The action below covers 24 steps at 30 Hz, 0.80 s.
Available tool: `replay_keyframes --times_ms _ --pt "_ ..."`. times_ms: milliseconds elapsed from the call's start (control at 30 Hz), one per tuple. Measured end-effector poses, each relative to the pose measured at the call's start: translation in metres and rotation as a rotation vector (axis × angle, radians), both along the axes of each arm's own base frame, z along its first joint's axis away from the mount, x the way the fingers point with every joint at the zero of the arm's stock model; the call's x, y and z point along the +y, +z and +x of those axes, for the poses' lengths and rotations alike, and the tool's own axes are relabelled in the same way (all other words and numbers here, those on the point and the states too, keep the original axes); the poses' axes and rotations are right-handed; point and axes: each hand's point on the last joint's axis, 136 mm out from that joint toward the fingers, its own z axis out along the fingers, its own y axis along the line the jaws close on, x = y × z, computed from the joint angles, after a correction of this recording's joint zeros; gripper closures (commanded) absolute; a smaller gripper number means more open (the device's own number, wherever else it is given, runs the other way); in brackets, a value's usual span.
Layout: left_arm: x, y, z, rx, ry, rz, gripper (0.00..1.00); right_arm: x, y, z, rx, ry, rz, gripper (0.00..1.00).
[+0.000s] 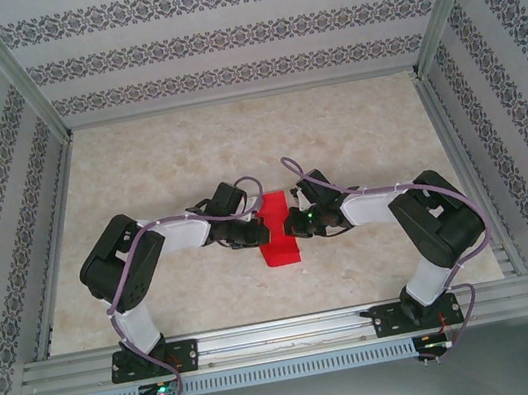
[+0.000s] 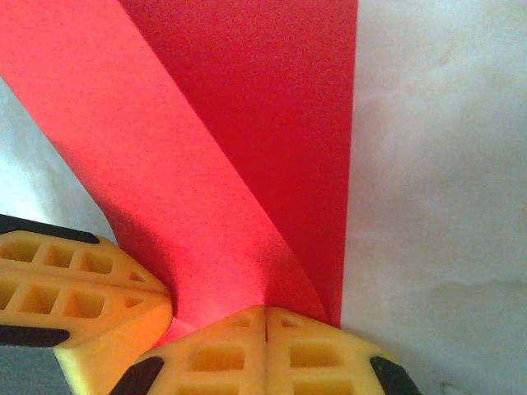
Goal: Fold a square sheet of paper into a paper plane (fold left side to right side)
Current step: Hold the square sheet of paper at the center of the table.
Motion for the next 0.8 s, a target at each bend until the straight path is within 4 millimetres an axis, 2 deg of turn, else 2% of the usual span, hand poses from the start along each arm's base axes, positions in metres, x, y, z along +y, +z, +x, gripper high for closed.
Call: replay_keyframes --times_ms 433,600,800 --pt "0.000 0.000 0.001 -0.006 0.000 -0.004 0.97 -0.001 0.010 -0.003 -0.009 0.007 -0.014 1.00" --pt "0.000 0.000 0.001 -0.006 0.000 -0.004 0.97 0.004 0.031 0.005 -0.065 0.009 0.021 1.00" --pt "0.000 0.000 0.000 -0.005 0.000 -0.004 0.97 0.016 0.033 0.018 -0.087 0.015 0.054 1.00"
